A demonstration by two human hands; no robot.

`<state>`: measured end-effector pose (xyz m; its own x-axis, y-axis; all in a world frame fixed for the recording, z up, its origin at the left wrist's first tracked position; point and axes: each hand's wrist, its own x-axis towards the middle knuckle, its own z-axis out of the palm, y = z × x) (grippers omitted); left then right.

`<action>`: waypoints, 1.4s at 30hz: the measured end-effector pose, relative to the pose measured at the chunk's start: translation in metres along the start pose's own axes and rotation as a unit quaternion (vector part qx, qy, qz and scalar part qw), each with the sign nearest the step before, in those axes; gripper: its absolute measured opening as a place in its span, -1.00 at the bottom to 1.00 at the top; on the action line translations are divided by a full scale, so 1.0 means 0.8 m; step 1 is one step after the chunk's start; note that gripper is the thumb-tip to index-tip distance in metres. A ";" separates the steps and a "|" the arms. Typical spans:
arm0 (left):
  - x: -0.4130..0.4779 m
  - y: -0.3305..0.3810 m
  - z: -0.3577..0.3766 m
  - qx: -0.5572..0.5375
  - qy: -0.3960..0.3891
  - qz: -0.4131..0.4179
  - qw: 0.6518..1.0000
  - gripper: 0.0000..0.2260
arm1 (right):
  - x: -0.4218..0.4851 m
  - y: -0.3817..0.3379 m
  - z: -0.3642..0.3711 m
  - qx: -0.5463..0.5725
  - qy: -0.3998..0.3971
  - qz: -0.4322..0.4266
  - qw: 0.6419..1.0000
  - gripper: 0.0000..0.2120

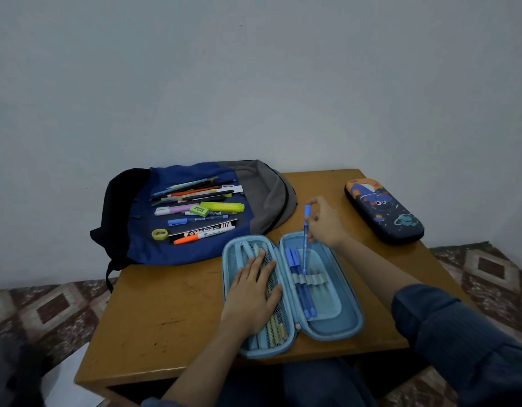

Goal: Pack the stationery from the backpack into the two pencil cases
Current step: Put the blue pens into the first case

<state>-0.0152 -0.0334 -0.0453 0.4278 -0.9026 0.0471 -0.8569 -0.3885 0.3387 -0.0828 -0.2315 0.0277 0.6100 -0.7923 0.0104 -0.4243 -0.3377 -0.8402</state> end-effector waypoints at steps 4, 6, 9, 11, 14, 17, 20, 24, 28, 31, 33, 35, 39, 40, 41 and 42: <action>0.000 0.000 0.000 -0.004 -0.004 -0.002 1.000 -0.48 | 0.001 -0.001 -0.003 -0.015 -0.014 -0.006 1.000 -0.80; 0.000 0.000 0.000 -0.003 -0.003 -0.002 1.000 -0.48 | 0.003 -0.001 -0.004 -0.040 -0.019 -0.016 0.999 -0.76; 0.001 0.000 0.000 -0.005 -0.003 -0.002 1.000 -0.48 | 0.002 0.001 0.000 -0.054 -0.023 -0.017 0.998 -0.75; 0.001 0.000 0.000 -0.006 -0.002 -0.003 1.000 -0.48 | 0.000 0.003 0.004 -0.061 -0.046 -0.010 0.997 -0.76; 0.000 0.000 0.000 -0.001 -0.003 -0.004 1.000 -0.48 | -0.004 0.000 0.006 -0.068 -0.075 0.006 0.995 -0.79; 0.000 0.001 -0.001 -0.004 -0.003 -0.003 1.000 -0.48 | -0.004 -0.003 0.005 -0.061 -0.077 0.035 0.994 -0.79; 0.000 0.001 -0.001 -0.005 0.000 -0.002 1.000 -0.49 | -0.009 -0.001 0.008 -0.095 -0.124 0.071 0.985 -0.83; 0.000 0.002 -0.001 -0.005 -0.002 -0.003 1.000 -0.49 | -0.025 0.011 0.023 -0.131 -0.166 0.094 0.973 -0.93; 0.001 0.001 -0.001 -0.005 -0.004 0.000 1.000 -0.49 | -0.029 0.014 0.021 -0.115 -0.152 0.109 0.976 -0.86; 0.000 0.001 -0.001 -0.008 0.000 -0.001 1.000 -0.49 | -0.031 0.014 0.020 -0.123 -0.164 0.110 0.973 -0.85; 0.000 0.000 -0.001 -0.008 0.003 -0.001 1.000 -0.49 | -0.031 0.016 0.020 -0.128 -0.170 0.105 0.971 -0.92; 0.000 0.000 0.000 -0.010 0.003 -0.001 1.000 -0.49 | -0.032 0.018 0.018 -0.130 -0.173 0.097 0.972 -0.93; 0.000 0.001 0.000 -0.017 0.004 -0.002 1.000 -0.49 | -0.032 0.017 0.016 -0.136 -0.181 0.097 0.969 -0.89; 0.000 0.000 0.000 -0.017 0.004 -0.002 1.000 -0.49 | -0.032 0.016 0.016 -0.141 -0.181 0.097 0.968 -0.89; 0.000 0.000 0.000 -0.019 0.005 -0.002 1.000 -0.49 | -0.031 0.016 0.017 -0.146 -0.180 0.098 0.968 -0.88; 0.000 0.000 0.000 -0.020 0.006 -0.002 1.000 -0.49 | -0.030 0.015 0.019 -0.152 -0.177 0.100 0.967 -0.88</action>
<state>-0.0152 -0.0331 -0.0452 0.4348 -0.8987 0.0565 -0.8428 -0.3841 0.3770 -0.0926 -0.2092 0.0091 0.6636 -0.6515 -0.3677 -0.7017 -0.3717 -0.6078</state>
